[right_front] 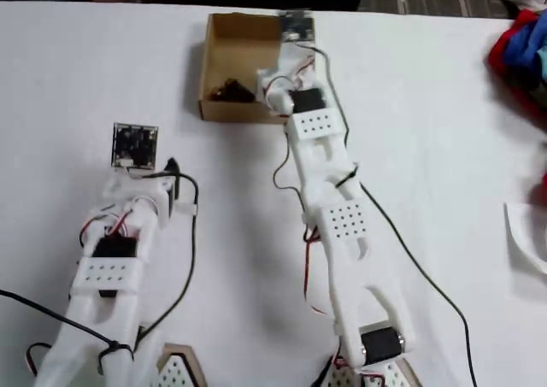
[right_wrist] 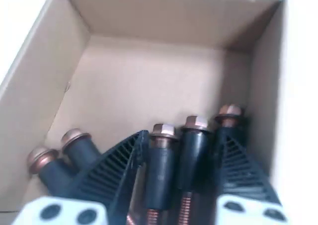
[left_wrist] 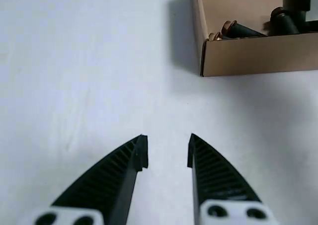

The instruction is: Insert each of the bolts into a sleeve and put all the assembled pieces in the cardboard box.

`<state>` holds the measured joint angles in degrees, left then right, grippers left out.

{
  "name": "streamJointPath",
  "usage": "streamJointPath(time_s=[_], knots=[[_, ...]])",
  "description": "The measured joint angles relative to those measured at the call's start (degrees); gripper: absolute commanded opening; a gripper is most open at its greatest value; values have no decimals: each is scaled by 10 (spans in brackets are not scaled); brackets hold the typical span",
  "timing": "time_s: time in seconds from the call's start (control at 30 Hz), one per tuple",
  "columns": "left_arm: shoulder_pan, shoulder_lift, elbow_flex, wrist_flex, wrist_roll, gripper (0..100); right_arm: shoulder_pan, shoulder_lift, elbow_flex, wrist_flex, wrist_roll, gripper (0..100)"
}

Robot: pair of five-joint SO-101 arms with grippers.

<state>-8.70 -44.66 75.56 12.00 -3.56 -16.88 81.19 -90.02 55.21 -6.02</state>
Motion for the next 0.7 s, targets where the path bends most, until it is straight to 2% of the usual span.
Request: streamJointPath(time_s=[0.13,0.3,0.37,0.57,0.7], knots=[[0,0,0,0,0,151,40,-25,-26,31,0,115],[1,-1,-17,24,-26,151,129,-102,-27,162,1,111],[1,-15,-48,68,-48,151,151,-131,-27,225,2,111],[1,-139,-146,262,-63,151,172,-215,-32,406,83,109],[1,-257,-144,321,-66,153,180,-270,-32,447,99,109]])
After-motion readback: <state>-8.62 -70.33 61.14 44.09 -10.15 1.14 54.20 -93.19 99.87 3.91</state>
